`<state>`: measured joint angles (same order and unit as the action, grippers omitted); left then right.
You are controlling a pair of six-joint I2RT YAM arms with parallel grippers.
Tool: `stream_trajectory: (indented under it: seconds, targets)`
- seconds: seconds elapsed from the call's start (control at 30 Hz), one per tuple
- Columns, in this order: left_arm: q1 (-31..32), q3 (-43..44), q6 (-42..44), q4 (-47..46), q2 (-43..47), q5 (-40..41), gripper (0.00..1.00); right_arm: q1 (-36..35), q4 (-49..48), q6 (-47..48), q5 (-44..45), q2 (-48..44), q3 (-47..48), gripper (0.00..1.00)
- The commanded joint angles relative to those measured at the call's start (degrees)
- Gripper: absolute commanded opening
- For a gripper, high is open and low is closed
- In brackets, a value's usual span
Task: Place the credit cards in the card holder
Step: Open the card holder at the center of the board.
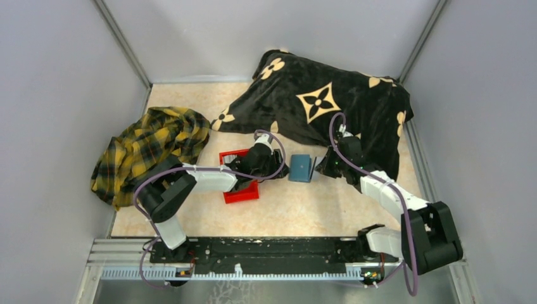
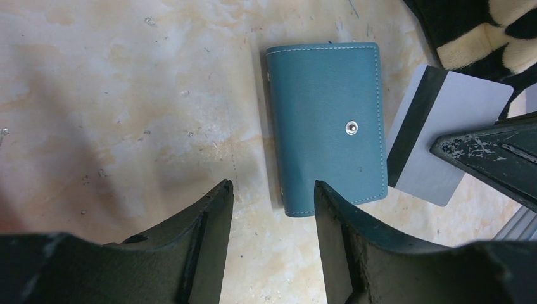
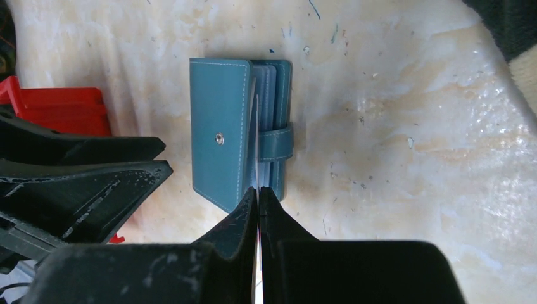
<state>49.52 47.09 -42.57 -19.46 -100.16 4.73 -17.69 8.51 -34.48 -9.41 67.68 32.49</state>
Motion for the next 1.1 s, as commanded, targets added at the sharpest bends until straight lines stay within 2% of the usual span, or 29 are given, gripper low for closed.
stream_trajectory:
  seconds: [0.0, 0.73, 1.07]
  targets:
    - [0.42, 1.52, 0.71, 0.39, -1.56, 1.24, 0.56, 1.11, -5.7, 0.44, -3.15, 1.75, 0.56, 0.0]
    - [0.42, 1.08, -0.07, 2.25, -2.88, 2.78, 0.55, 3.2, -17.9, -3.77, -10.42, 8.81, -3.53, 0.0]
    - [0.51, 0.95, -0.06, 2.88, -3.98, 0.52, 0.49, 3.19, -21.23, -5.67, -13.58, 7.3, -2.48, 0.0]
